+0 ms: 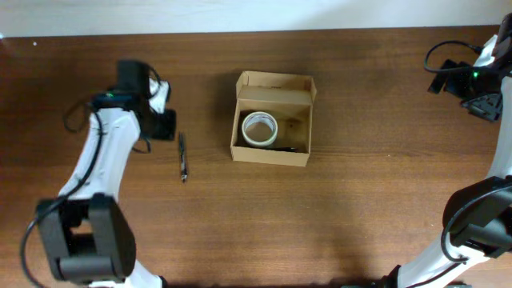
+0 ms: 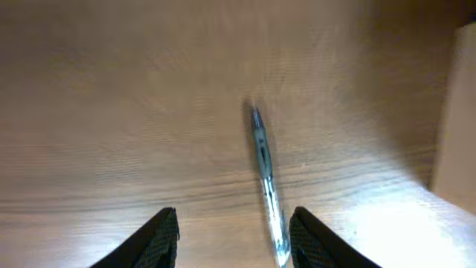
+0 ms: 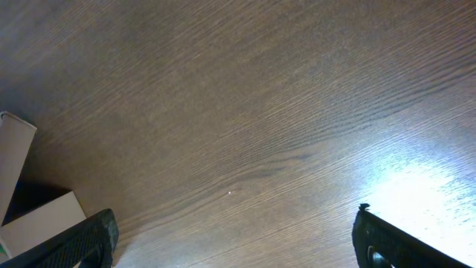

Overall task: Pack container
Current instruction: 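Move the left gripper to the grey pen and grasp it, then carry the grey pen into the box and open the left gripper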

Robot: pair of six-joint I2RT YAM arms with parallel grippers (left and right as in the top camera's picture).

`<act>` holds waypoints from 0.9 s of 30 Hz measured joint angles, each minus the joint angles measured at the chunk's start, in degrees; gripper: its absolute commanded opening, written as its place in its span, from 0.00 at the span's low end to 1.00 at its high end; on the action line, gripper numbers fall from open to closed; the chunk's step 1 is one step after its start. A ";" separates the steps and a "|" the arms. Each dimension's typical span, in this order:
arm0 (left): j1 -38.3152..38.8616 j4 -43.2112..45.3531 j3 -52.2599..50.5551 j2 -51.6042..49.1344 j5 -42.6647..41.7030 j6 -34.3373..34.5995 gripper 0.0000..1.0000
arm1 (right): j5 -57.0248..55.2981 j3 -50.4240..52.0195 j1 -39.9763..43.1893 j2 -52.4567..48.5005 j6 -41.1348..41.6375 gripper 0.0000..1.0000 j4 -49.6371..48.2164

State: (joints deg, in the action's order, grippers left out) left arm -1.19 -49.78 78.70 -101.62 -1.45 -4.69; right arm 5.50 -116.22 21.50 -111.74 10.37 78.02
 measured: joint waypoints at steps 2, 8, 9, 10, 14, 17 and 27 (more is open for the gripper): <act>0.24 1.99 -2.27 -1.07 -0.24 2.08 0.48 | 0.00 0.00 0.00 0.00 -0.02 0.99 0.00; 0.94 3.63 -2.80 -4.35 -0.52 6.19 0.47 | 0.00 0.00 0.00 0.00 0.00 0.99 0.00; 1.09 3.76 -2.80 -5.42 -0.59 6.71 0.47 | 0.00 0.00 0.00 0.00 -0.02 0.99 0.00; 1.20 3.93 -2.80 -6.54 -0.63 7.15 0.47 | 0.00 0.00 0.00 0.00 -0.02 0.99 0.00; 2.32 4.35 -3.08 -10.27 -0.61 8.59 0.46 | 0.00 0.00 0.00 0.00 0.02 0.99 0.00; 3.65 4.81 -3.13 -11.54 -0.44 10.43 0.46 | 0.00 0.00 0.00 0.00 -0.04 0.99 0.00; 4.98 5.07 -3.08 -13.35 -0.04 12.52 0.41 | -0.02 0.00 0.00 0.00 -0.02 0.99 0.02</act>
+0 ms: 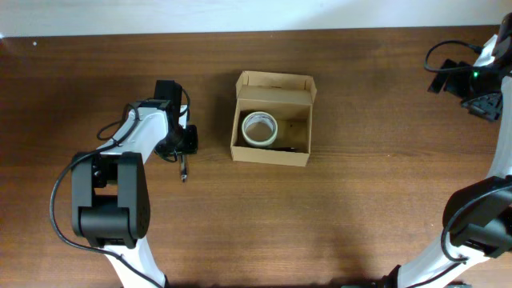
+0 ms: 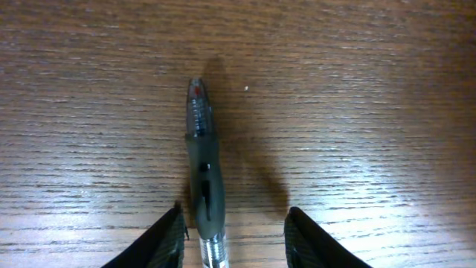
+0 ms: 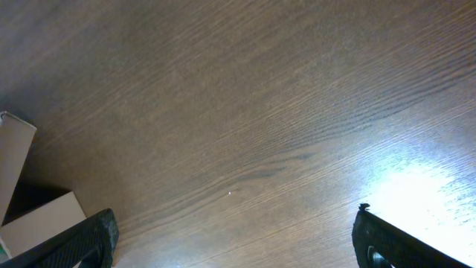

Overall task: Pack container
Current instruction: 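Carry the grey pen into the box and open the left gripper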

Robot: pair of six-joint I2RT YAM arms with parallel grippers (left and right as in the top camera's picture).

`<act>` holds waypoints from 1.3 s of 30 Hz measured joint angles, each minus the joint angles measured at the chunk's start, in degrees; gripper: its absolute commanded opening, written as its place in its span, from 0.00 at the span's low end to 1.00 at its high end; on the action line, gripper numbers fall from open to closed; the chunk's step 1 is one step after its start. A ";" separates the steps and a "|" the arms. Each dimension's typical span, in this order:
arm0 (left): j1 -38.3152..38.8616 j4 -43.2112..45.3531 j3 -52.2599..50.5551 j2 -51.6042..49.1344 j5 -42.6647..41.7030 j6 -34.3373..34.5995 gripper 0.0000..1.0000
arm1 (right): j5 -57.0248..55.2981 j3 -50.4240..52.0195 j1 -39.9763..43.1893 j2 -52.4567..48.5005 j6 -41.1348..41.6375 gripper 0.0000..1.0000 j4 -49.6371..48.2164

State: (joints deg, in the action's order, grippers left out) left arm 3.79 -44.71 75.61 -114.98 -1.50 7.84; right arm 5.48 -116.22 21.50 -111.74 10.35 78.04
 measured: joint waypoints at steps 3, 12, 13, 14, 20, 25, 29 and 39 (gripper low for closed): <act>0.00 -0.07 0.02 -0.13 0.46 0.68 0.22 | 0.00 0.00 0.00 0.00 -0.02 0.99 -0.02; -0.31 -0.96 0.76 -0.42 0.87 1.42 0.02 | 0.02 0.00 0.00 0.00 0.00 0.99 -0.02; -0.31 -1.70 1.31 -0.66 0.87 1.25 0.02 | 0.00 0.00 0.00 0.00 -0.04 0.99 -0.02; -0.31 -2.95 2.27 -0.96 0.81 0.81 0.02 | 0.02 0.00 0.00 0.00 0.00 0.99 -0.02; -0.17 -13.03 20.96 -1.81 0.09 -5.33 0.02 | 0.02 0.00 0.00 0.00 -0.04 0.99 0.00; 0.83 -18.08 41.48 -0.37 -1.36 -14.97 0.02 | 0.00 0.00 0.00 0.00 -0.02 0.99 -0.04; 6.91 -23.65 55.12 2.32 -5.57 -32.44 0.02 | 0.02 0.00 0.00 0.00 -0.02 0.99 -0.04; 24.92 -33.14 51.95 0.09 -8.22 -67.32 0.02 | 0.00 0.00 0.00 0.00 0.00 0.99 -0.02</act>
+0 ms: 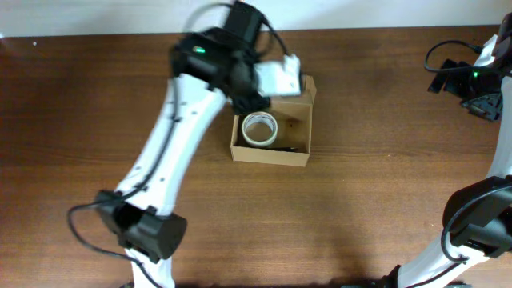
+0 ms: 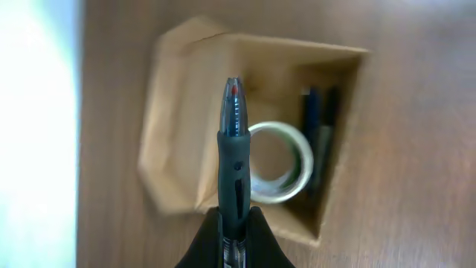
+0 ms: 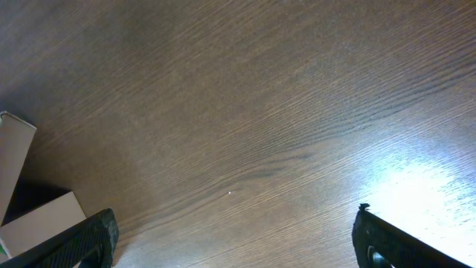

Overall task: Pack container
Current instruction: 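Carry the grey pen into the box and open the left gripper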

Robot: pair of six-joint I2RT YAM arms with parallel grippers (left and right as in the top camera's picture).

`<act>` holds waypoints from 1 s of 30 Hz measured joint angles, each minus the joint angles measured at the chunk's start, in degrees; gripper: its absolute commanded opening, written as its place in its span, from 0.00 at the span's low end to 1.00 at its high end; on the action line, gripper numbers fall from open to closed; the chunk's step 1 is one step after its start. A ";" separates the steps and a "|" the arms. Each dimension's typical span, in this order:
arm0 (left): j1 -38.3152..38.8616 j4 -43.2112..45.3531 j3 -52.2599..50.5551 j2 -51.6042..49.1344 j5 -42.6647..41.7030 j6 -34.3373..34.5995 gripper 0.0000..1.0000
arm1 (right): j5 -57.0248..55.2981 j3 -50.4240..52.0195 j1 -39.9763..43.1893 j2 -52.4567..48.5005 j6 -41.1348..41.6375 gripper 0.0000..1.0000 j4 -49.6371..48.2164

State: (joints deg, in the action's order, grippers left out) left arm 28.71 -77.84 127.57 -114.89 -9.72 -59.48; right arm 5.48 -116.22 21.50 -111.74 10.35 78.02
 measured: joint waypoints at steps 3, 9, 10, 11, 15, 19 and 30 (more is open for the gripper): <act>2.91 -1.03 -1.27 -2.71 -0.04 -3.63 0.02 | 0.00 0.00 0.00 0.00 0.00 0.99 0.00; 4.17 -5.64 -1.84 -9.49 -0.17 -6.12 0.02 | 0.02 0.00 0.00 0.00 0.00 0.99 0.00; 4.20 -6.40 -1.88 -10.49 -0.39 -6.14 0.02 | 0.02 0.00 0.00 0.00 -0.02 0.99 0.00; 4.24 -7.10 -1.92 -11.39 -0.72 -6.32 0.02 | 0.02 0.00 0.00 0.00 0.00 0.99 0.00; 4.33 -7.69 -2.01 -13.42 -1.86 -6.54 0.02 | 0.02 0.00 0.00 0.00 0.02 0.99 0.00; 4.35 -7.98 -2.01 -15.47 -2.58 -6.56 0.03 | 0.02 0.00 0.00 0.00 0.00 0.99 0.00; 4.35 -7.52 -2.08 -16.26 -3.39 -6.97 0.22 | 0.02 0.00 0.00 0.00 0.02 0.99 0.00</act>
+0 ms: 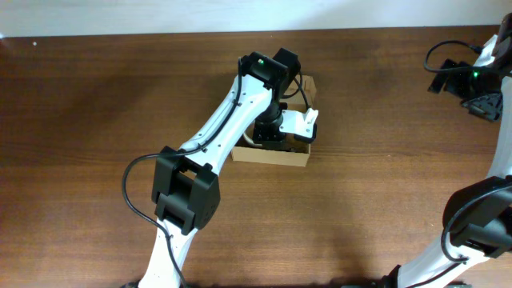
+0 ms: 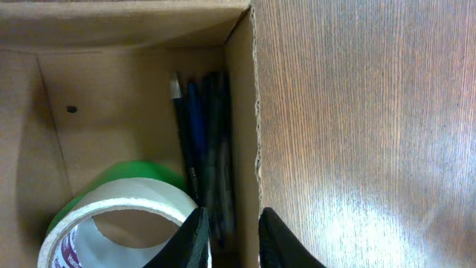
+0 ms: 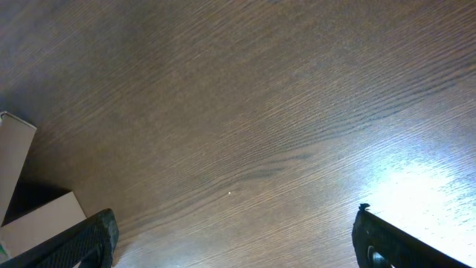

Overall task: Pack container
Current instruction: 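Carry the grey pen into the box and open the left gripper, then withdraw the left gripper from the box to the left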

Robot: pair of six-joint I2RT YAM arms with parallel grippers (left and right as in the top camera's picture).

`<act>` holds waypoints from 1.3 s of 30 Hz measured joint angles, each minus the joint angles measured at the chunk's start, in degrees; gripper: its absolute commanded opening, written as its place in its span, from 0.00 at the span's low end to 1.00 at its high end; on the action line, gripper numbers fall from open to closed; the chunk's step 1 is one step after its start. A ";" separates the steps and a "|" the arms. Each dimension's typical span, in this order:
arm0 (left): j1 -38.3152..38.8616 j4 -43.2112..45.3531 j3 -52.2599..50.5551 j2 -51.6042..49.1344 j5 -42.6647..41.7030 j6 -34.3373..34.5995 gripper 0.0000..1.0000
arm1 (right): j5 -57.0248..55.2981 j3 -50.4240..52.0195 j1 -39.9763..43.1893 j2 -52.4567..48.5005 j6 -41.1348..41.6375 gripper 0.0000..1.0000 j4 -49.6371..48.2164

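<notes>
The open cardboard box sits at mid table, my left arm reaching over it. In the left wrist view several pens lie side by side along the box's inner wall, and a roll of clear tape rests beside them with something green under it. My left gripper is open low over that wall, one finger inside by the pens, the other outside, nothing gripped. My right gripper hangs wide open over bare wood at the far right.
The brown wooden table stretches around the box. A white wall edge runs along the table's back. A corner of the box shows at the left of the right wrist view.
My left gripper was shut on the pen above the box; now it is down at the box's wall and open, and the pen lies inside with the other pens.
The pen lay on the table left of the box with my left gripper open near it, then straddling it. Later the gripper held the pen over the box. Now the pen is in the box and the gripper is open. The right arm never moved.
</notes>
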State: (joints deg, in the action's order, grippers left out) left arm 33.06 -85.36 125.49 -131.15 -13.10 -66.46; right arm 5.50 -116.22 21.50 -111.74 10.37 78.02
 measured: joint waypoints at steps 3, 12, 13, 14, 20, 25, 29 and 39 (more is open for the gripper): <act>0.00 0.59 0.00 0.00 -0.02 0.00 0.10 | 0.00 0.00 0.00 0.00 -0.02 0.99 0.00; -0.68 7.04 -0.39 1.38 13.92 12.09 0.35 | 0.00 0.00 0.00 0.00 -0.04 0.99 0.02; -1.42 8.26 -0.59 2.75 15.26 14.47 0.36 | -0.02 0.00 0.00 0.00 0.00 0.99 -0.02; -2.51 9.44 -0.72 4.66 16.31 16.85 0.36 | 0.00 0.00 0.00 0.00 -0.02 0.99 0.02; -18.69 17.53 -0.66 23.74 17.31 32.87 0.35 | -0.02 0.00 0.00 0.00 -0.02 0.99 0.00; -42.71 20.46 0.96 31.34 9.88 46.58 0.36 | 0.02 0.04 0.00 0.00 0.17 0.99 -0.90; -48.50 20.52 -0.02 26.05 1.33 51.52 0.36 | 2.84 0.07 0.00 0.00 1.92 0.52 -7.30; -46.93 23.26 -2.99 2.67 -16.39 55.58 0.02 | 18.27 0.66 -4.70 -4.90 3.34 0.04 -12.26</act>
State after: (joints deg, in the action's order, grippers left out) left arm -13.87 -62.11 122.50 -128.49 -29.50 -10.87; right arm 23.77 -115.57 16.80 -116.64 13.72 65.76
